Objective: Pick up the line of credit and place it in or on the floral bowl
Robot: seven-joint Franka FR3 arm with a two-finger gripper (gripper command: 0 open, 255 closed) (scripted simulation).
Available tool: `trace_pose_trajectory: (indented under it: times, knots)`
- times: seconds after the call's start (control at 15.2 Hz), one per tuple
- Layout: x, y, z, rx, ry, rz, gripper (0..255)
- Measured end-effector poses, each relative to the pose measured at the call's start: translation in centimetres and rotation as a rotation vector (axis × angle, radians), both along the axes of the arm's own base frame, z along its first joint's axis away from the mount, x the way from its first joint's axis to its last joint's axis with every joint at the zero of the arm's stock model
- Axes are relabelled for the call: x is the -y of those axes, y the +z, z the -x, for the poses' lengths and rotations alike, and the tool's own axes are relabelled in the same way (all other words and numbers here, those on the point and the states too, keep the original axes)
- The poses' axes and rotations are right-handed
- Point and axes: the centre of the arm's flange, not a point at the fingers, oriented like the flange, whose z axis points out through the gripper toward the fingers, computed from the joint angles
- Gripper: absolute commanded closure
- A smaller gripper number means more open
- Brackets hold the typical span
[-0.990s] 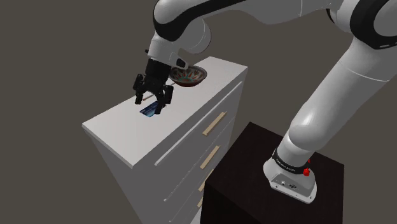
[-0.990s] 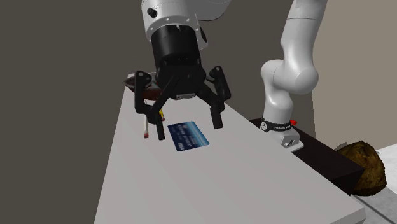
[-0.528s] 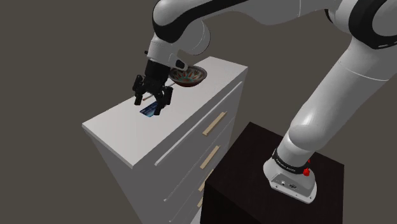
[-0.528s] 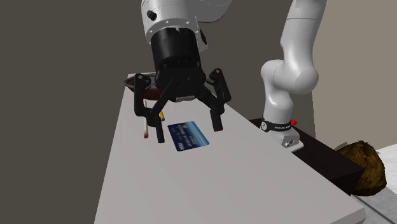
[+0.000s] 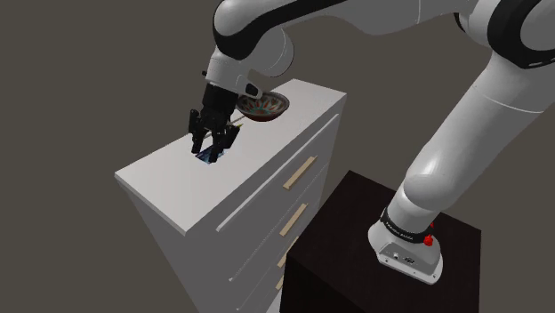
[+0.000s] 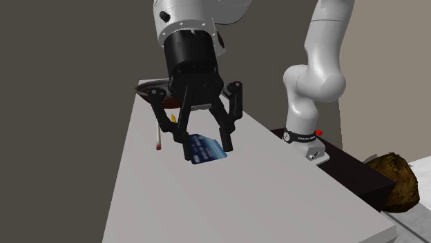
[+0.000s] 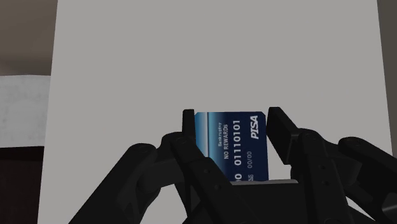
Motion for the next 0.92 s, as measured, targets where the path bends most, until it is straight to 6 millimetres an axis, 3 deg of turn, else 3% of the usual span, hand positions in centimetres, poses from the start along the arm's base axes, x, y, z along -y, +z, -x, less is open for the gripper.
trace_pose_trajectory:
  times: [0.33,0.92]
  knots:
    - [0.0,1.0,-0.1,0.000,0.000,0.000,255]
    - [0.1,5.8,0.2,0.000,0.000,0.000,255]
